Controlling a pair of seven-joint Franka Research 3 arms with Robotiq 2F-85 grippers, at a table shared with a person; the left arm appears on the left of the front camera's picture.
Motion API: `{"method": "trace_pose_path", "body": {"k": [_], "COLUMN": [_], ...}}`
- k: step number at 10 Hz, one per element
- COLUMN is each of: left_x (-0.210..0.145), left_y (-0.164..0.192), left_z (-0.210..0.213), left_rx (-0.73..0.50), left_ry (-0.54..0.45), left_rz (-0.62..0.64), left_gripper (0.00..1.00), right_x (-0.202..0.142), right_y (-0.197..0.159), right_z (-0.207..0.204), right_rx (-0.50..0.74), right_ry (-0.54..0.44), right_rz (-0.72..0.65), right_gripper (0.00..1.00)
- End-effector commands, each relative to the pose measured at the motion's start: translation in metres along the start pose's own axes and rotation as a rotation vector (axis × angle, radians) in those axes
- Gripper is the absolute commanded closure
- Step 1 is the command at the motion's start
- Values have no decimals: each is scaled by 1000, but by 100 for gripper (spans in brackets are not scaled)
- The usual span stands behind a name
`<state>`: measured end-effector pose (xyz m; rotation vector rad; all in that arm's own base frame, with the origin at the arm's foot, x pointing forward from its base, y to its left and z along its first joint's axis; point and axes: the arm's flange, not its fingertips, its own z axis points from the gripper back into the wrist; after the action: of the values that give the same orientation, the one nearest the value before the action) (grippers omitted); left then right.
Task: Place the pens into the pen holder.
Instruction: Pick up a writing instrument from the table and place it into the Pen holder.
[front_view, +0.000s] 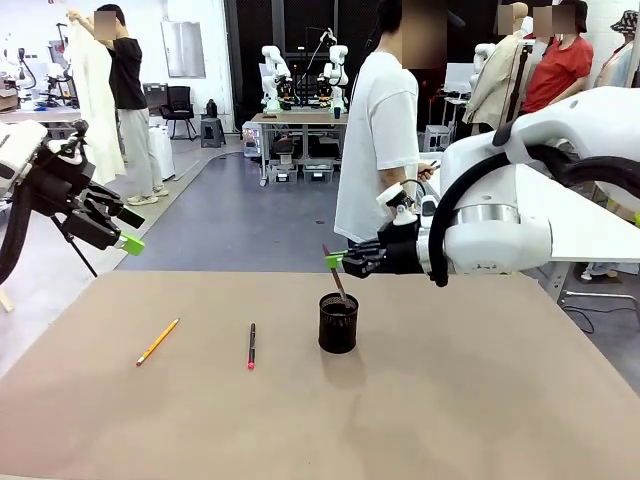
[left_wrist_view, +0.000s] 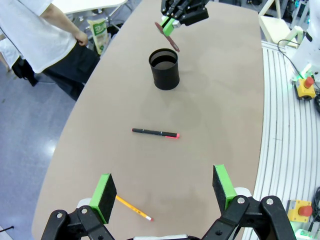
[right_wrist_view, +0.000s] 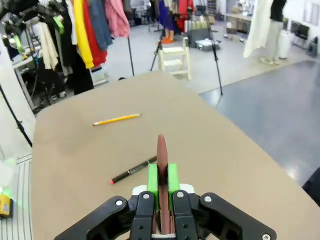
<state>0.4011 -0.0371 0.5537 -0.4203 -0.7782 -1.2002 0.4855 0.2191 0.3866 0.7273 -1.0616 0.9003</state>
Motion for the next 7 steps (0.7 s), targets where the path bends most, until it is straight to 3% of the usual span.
{"method": "trace_pose_path", "body": {"k": [1,2,4,5,7], "left_x": [1,1,1,1,1], "left_y": [1,1,1,1,1], "left_z": [1,1,1,1,1], "left_rx": [-5,-5,-5,-5,-5], "left_ry": [-18,-18,-18,-18,-18], "left_rz": [-4,-4,-4,-4,-4], "left_gripper": [0,0,0,0,0], "right_x": [6,0,0,-2,-9], "right_y": [-1,0,0,-3,-20], "right_z": [-4,0,0,3,-9], "right_rx": [-222,0,0,-61,-36], "right_ry": [-64,0,0,-2,-59], "right_rz": [-126,0,0,-45,-22], "right_gripper": [100,100,100,100,100]}}
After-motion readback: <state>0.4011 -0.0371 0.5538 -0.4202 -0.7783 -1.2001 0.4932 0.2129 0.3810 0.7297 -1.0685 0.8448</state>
